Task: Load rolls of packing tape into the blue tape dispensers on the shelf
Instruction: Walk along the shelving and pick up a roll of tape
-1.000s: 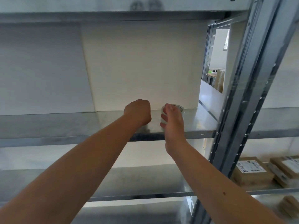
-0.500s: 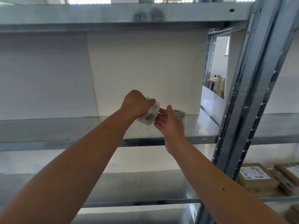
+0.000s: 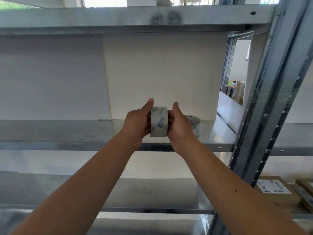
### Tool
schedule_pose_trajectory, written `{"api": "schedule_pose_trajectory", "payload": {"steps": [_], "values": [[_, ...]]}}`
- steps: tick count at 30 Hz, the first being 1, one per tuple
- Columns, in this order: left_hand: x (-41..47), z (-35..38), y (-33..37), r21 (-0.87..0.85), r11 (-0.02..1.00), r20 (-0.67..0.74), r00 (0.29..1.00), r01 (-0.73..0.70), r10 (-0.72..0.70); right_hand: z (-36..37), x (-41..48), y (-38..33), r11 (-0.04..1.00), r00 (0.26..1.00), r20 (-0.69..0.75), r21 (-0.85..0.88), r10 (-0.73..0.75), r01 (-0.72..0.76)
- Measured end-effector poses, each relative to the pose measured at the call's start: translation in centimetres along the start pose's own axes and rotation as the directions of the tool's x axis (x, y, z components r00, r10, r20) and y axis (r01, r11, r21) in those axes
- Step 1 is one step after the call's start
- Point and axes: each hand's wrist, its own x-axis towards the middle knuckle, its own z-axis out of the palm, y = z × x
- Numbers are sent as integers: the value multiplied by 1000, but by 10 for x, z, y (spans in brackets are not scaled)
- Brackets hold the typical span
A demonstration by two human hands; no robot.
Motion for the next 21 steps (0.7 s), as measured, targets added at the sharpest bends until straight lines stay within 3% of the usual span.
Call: {"api": "schedule_pose_trajectory", "payload": {"steps": [11,21], "values": [[-28,-54,-3,-64,997,-250,968,-32,15,52,-7,22,997,974,218,-39,67,-60],[-95,-158,-3,-85,993,-530,848,-78,21,158,-47,69,985,863,475,-76,172,-154]]}}
